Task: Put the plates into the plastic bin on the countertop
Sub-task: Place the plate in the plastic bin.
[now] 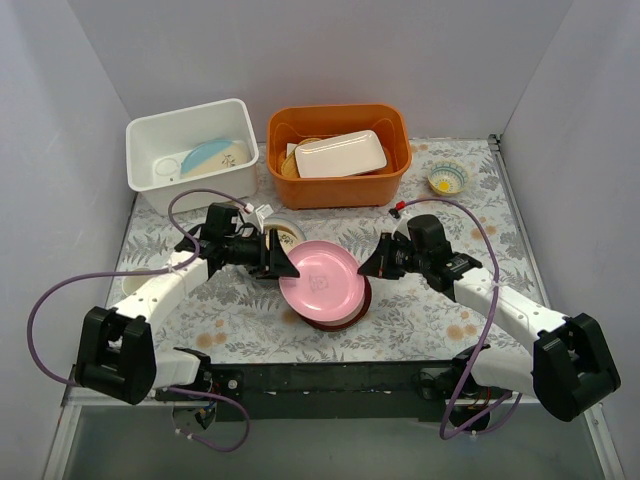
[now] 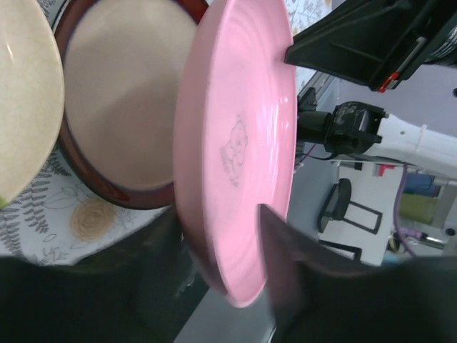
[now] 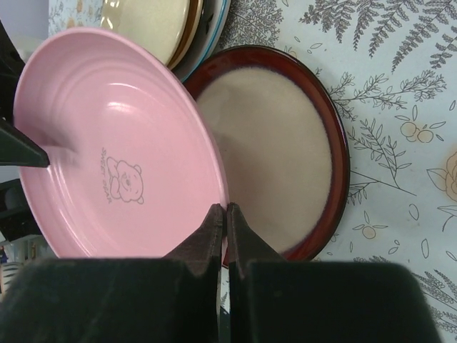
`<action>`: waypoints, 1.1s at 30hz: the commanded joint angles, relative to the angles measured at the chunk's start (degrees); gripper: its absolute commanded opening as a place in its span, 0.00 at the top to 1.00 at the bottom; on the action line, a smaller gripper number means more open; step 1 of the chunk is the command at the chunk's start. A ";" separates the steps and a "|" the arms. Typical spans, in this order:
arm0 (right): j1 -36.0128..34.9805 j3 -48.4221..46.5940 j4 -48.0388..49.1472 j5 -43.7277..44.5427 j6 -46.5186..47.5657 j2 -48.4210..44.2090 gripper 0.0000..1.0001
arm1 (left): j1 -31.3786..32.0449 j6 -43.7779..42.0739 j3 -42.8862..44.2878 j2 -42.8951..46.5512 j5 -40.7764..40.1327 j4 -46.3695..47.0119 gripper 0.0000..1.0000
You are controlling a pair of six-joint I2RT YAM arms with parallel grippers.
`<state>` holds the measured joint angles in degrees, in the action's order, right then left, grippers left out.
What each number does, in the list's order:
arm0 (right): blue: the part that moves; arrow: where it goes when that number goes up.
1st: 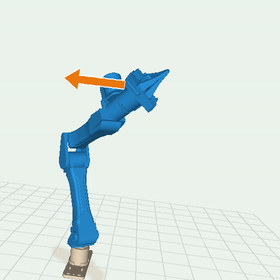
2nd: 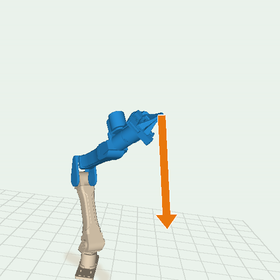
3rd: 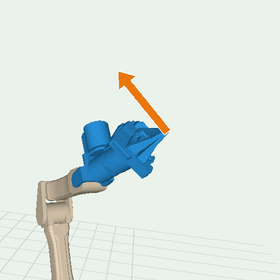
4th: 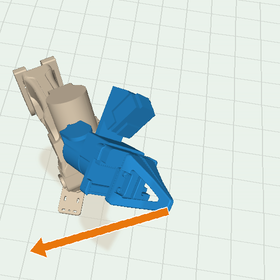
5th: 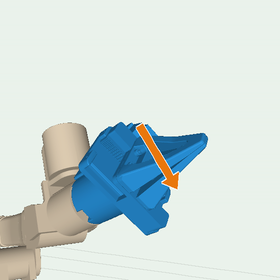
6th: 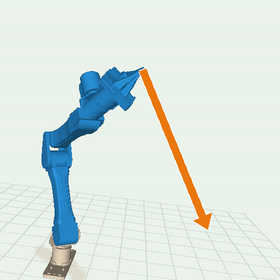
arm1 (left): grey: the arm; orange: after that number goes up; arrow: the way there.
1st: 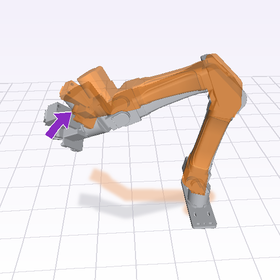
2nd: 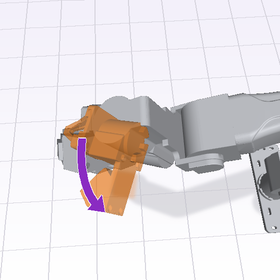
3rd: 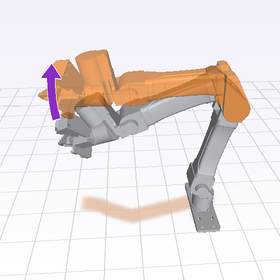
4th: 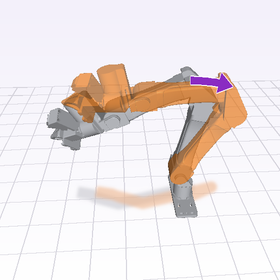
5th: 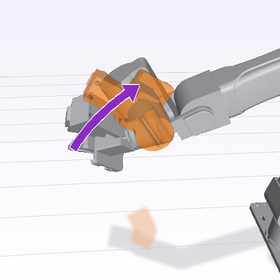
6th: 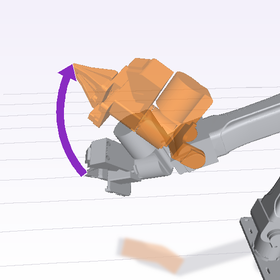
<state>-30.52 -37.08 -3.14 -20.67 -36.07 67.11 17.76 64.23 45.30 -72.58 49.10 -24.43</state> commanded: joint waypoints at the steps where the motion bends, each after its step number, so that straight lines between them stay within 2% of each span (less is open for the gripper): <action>1: -0.41 -3.00 2.61 -0.16 -0.84 -0.58 0.99 | 0.79 -0.86 0.23 -0.46 1.52 -0.01 0.73; 2: -0.41 -3.08 2.61 -0.16 -0.75 -0.58 0.99 | 0.79 -0.60 0.32 -0.55 1.35 -0.01 0.82; 3: -0.41 -3.09 2.61 -0.16 -0.58 -0.58 0.97 | 0.79 -0.51 0.23 -0.55 0.83 -0.01 0.98; 4: -0.41 -3.09 2.61 -0.16 -0.49 -0.58 0.96 | 0.79 -0.42 0.23 -0.46 0.39 -0.01 1.00; 7: -0.41 -3.00 2.61 -0.52 -0.14 -1.10 0.87 | 0.96 0.11 0.23 -0.02 -0.93 -0.01 1.00; 8: -0.41 -2.91 2.61 -0.43 0.04 -1.28 0.80 | 0.87 0.11 0.23 -0.02 -1.11 0.08 1.00; 9: -0.41 -2.82 2.61 -0.43 0.04 -1.46 0.68 | 0.87 0.37 0.32 0.07 -1.29 0.08 1.00; 12: -0.41 -2.56 2.44 0.71 0.48 -2.33 0.47 | 0.96 0.81 0.75 0.59 -3.13 -0.01 1.00; 14: -0.41 -2.30 2.00 1.68 0.74 -3.21 0.39 | 0.96 1.25 1.54 1.29 -4.80 0.08 1.00; 25: -0.41 -0.19 2.43 5.19 0.65 -7.43 0.30 | 0.35 3.36 8.66 1.03 -14.03 -1.85 1.00; 33: -0.41 0.25 2.70 5.11 1.27 -8.66 0.29 | -3.26 4.94 16.65 -1.69 -16.14 -2.81 1.00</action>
<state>-30.61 -37.32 -2.31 -16.21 -35.81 59.90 16.08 67.99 55.79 -73.76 34.70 -27.16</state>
